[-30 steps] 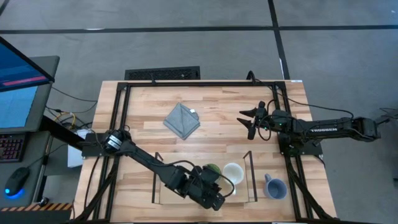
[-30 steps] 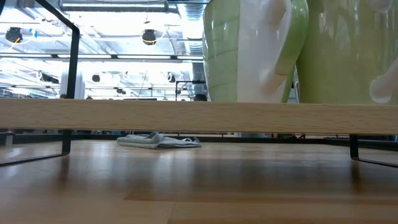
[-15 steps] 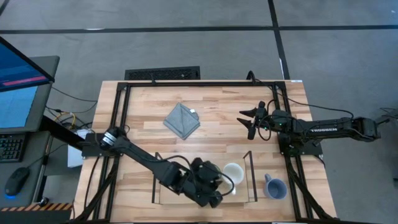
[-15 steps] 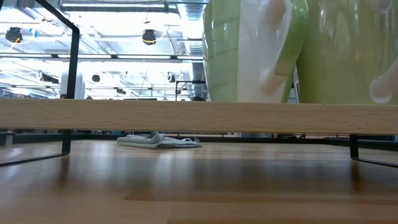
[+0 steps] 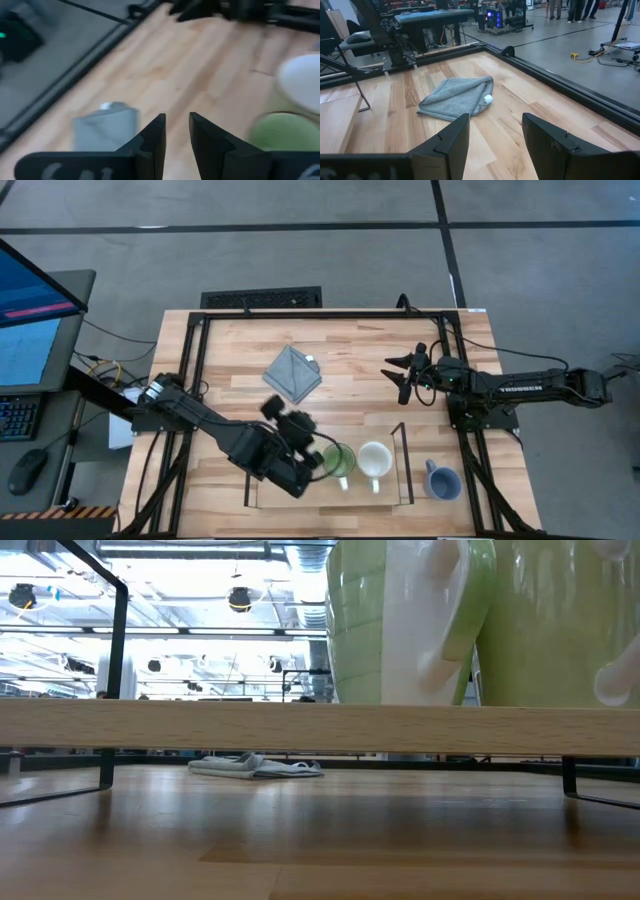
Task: Stack small to large cups/mugs on shelf
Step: Put the blue mug on the shelf
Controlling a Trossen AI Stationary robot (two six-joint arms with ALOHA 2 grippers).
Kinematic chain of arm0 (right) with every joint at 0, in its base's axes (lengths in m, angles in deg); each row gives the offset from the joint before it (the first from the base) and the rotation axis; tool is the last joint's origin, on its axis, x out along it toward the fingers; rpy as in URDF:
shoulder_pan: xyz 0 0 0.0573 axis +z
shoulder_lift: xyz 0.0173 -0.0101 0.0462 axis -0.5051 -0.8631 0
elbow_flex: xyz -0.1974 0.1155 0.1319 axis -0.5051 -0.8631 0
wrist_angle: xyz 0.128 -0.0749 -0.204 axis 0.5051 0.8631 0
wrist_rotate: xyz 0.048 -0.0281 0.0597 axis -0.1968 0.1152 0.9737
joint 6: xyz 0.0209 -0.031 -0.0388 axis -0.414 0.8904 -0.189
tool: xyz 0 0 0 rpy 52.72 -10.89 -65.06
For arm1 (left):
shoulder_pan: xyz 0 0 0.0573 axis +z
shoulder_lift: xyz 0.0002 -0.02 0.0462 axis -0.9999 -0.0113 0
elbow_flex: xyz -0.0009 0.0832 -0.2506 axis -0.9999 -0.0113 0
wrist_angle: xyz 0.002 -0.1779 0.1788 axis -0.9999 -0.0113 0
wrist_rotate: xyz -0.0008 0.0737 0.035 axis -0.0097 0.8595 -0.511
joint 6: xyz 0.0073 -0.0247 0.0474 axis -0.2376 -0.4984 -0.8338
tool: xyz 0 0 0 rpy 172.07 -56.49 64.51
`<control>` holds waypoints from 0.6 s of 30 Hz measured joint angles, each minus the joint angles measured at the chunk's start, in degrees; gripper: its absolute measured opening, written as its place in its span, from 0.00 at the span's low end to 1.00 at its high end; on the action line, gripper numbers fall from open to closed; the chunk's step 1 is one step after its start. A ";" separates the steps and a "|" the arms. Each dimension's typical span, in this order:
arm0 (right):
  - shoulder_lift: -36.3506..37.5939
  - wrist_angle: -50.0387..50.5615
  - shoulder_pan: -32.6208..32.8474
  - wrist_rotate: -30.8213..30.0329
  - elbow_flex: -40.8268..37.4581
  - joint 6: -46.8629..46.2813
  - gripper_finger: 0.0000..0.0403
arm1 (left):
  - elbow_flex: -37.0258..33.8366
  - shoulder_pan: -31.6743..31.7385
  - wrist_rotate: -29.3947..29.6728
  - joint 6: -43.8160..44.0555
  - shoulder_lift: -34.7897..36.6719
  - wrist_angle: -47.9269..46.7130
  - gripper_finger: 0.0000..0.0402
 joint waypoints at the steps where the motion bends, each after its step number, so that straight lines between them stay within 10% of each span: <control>1: 0.02 -0.02 0.00 0.00 0.00 0.00 0.51 | -0.01 -0.03 0.73 1.50 0.51 -2.72 0.19; 18: 0.02 0.02 0.00 -0.15 0.00 1.20 0.51 | -14.16 1.03 7.03 13.03 12.71 -13.99 0.19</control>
